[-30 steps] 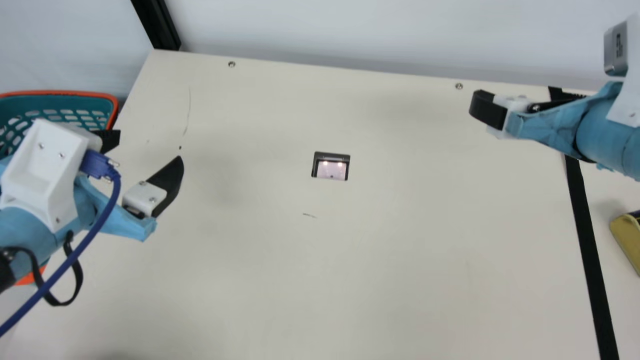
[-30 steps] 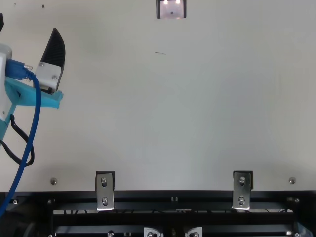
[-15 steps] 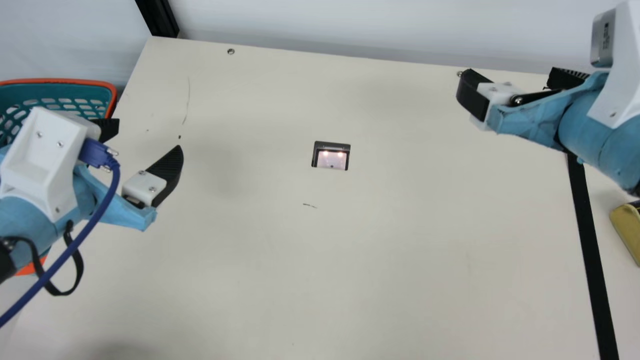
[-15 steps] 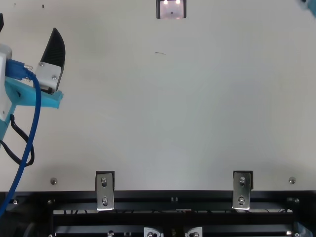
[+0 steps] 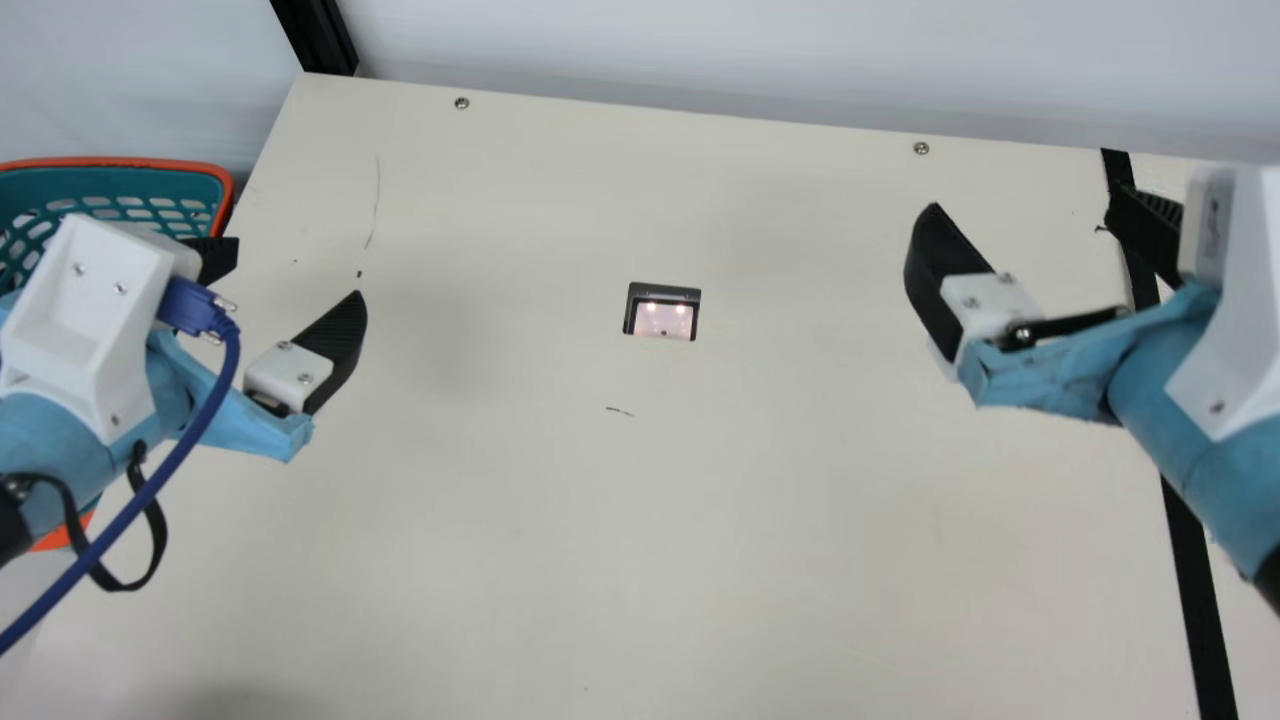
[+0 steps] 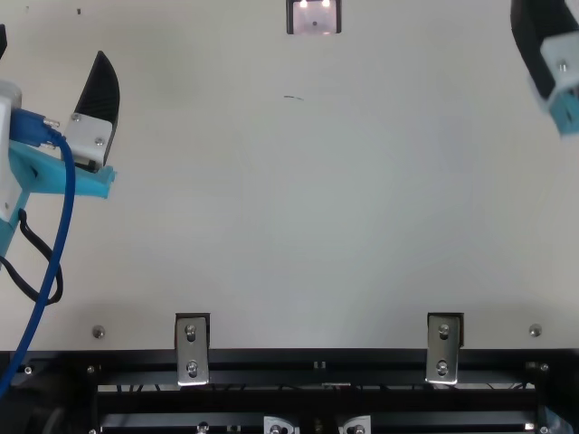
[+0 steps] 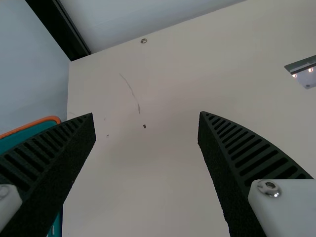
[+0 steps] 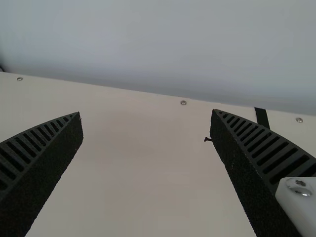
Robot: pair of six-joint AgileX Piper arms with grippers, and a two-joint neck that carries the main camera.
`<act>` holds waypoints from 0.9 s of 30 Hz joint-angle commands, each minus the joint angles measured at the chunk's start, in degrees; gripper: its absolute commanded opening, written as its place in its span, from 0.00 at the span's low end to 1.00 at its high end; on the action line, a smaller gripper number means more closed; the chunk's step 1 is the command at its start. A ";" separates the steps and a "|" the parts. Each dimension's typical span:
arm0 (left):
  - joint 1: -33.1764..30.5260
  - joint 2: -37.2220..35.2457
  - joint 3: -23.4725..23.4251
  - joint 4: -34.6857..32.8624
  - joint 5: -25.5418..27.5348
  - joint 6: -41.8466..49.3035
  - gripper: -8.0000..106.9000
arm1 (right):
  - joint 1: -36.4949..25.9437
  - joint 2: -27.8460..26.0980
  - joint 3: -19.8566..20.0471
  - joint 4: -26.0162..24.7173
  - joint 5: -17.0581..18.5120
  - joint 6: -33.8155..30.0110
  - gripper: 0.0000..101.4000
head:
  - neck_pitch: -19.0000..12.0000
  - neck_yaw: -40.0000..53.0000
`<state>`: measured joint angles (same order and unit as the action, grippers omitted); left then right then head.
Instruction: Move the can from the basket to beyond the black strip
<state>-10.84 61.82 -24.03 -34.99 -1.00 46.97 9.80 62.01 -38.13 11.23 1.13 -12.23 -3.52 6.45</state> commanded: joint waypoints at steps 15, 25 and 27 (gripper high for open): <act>-0.68 -4.24 2.78 8.61 -1.85 -9.74 0.85 | 0.96 -20.22 12.20 -2.94 2.92 5.38 1.00 | -0.01 1.38; 1.50 -15.95 9.47 15.98 -0.68 -16.33 0.85 | 1.62 -29.10 15.22 -6.34 7.70 9.45 1.00 | -0.01 1.38; 2.24 -19.00 10.98 17.61 0.13 -17.32 0.85 | 1.74 -30.84 15.74 -7.02 8.77 10.23 1.00 | -0.01 1.38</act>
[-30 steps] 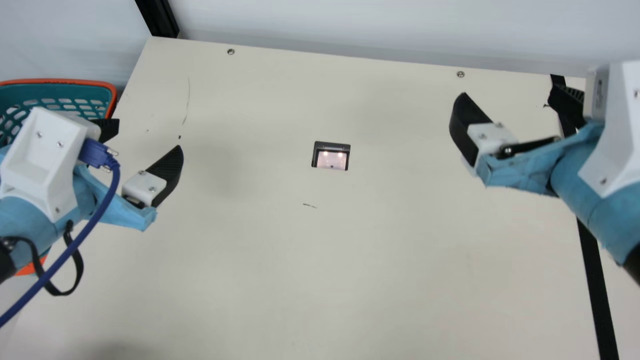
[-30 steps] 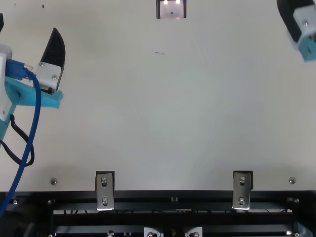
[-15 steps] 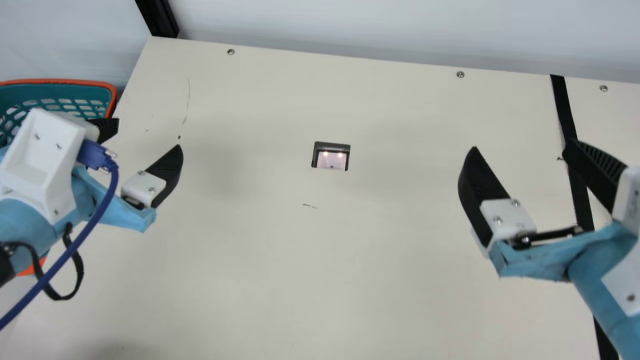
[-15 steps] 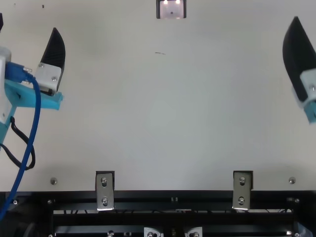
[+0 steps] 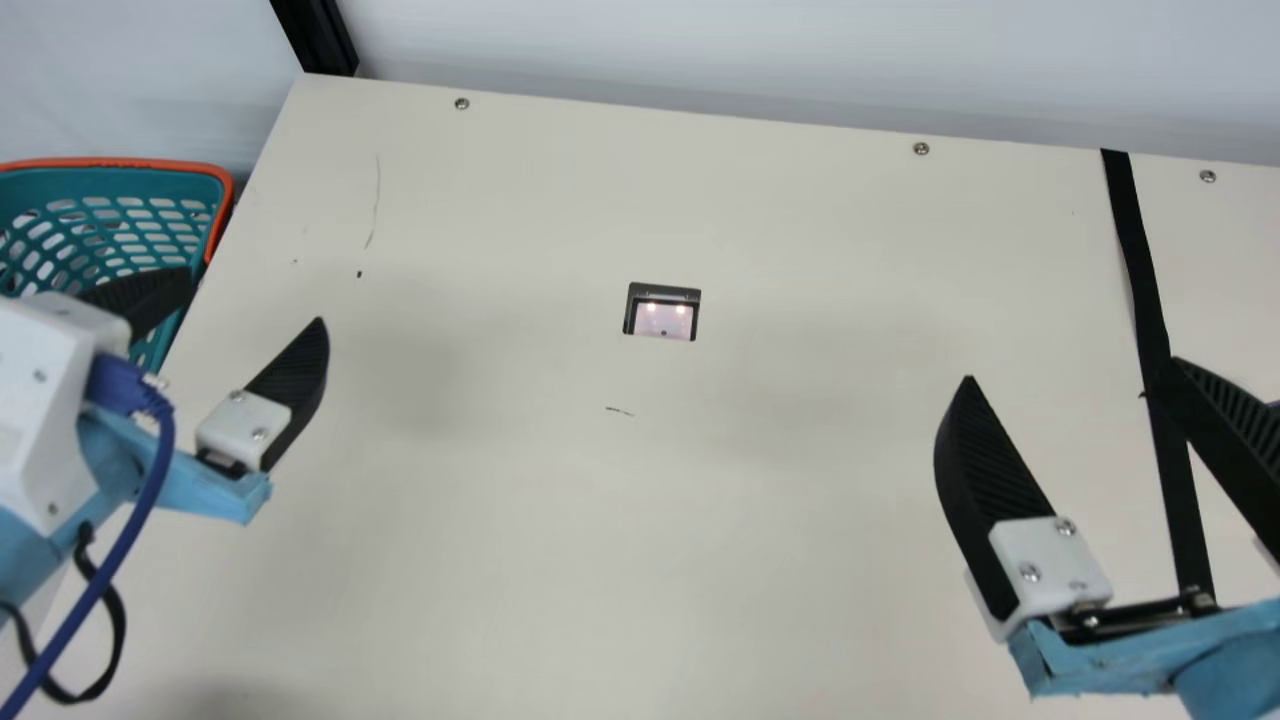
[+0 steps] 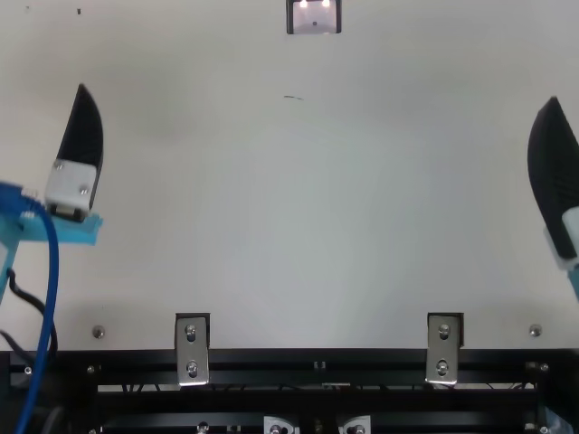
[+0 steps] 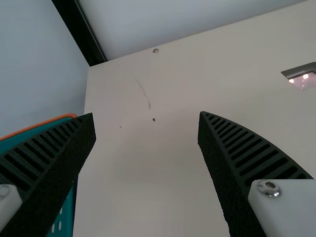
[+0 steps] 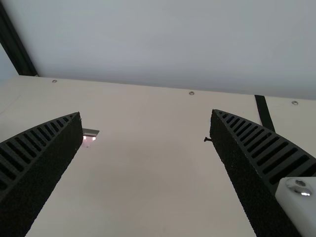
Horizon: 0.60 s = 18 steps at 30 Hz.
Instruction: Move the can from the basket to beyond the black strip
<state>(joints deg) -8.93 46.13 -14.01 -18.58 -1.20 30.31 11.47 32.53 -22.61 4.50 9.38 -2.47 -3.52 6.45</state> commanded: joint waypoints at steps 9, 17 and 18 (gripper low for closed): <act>2.52 -18.59 6.84 7.26 5.95 -6.36 0.85 | 0.07 -9.94 2.97 -1.82 5.00 2.85 1.00 | -0.01 1.38; 3.02 -31.45 10.16 9.92 10.67 -11.34 0.85 | -0.19 -19.44 6.86 -0.09 8.45 2.22 1.00 | -0.01 1.38; 3.02 -32.81 10.51 10.16 11.03 -11.93 0.85 | -0.29 -20.72 7.44 0.53 8.77 1.81 1.00 | -0.01 1.38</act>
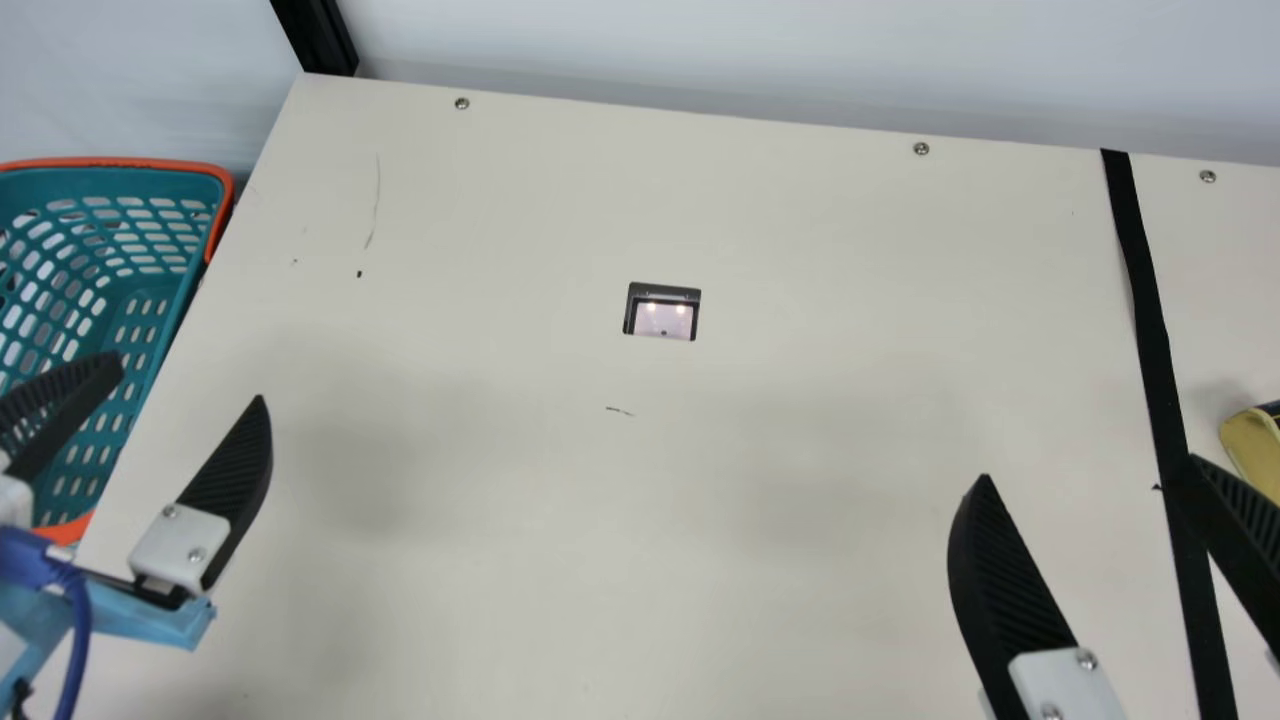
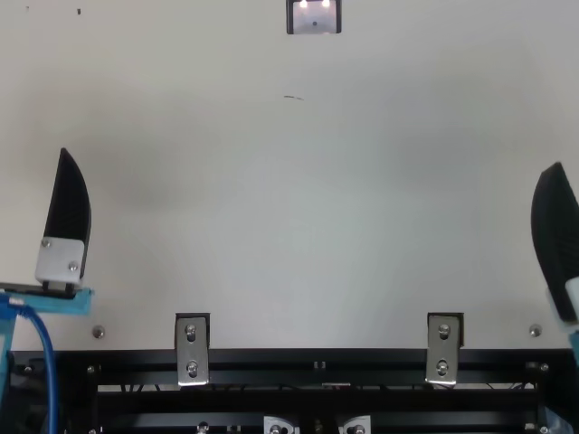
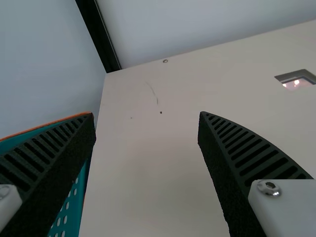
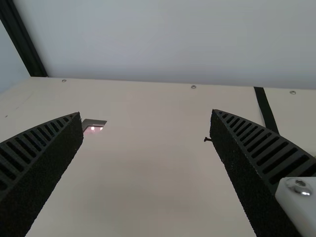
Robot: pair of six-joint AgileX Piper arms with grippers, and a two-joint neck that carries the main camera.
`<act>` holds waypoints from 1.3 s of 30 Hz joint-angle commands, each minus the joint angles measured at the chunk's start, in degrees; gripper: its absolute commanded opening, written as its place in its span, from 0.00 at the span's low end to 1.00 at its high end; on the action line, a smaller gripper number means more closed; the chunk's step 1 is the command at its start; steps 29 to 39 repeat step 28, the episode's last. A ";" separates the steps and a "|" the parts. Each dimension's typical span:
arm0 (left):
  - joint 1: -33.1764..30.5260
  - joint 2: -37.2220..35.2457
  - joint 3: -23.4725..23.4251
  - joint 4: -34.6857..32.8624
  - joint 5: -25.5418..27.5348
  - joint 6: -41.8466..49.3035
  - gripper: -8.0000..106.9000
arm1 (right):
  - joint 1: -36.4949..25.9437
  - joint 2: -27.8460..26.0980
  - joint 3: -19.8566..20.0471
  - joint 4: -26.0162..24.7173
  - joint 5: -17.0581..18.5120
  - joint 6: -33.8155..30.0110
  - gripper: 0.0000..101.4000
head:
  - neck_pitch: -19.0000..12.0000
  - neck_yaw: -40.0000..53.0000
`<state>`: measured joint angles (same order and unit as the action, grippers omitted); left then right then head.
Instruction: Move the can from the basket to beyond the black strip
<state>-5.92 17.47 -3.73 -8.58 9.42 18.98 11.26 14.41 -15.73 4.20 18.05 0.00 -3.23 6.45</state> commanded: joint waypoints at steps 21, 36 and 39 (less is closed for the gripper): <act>0.58 -10.58 1.64 0.23 2.71 -1.99 0.85 | -1.11 -9.38 4.59 5.13 2.06 -3.99 1.00 | -0.30 1.38; 0.58 -10.58 1.64 0.23 2.71 -1.99 0.85 | -1.11 -9.38 4.59 5.13 2.06 -3.99 1.00 | -0.30 1.38; 0.58 -10.58 1.64 0.23 2.71 -1.99 0.85 | -1.11 -9.38 4.59 5.13 2.06 -3.99 1.00 | -0.30 1.38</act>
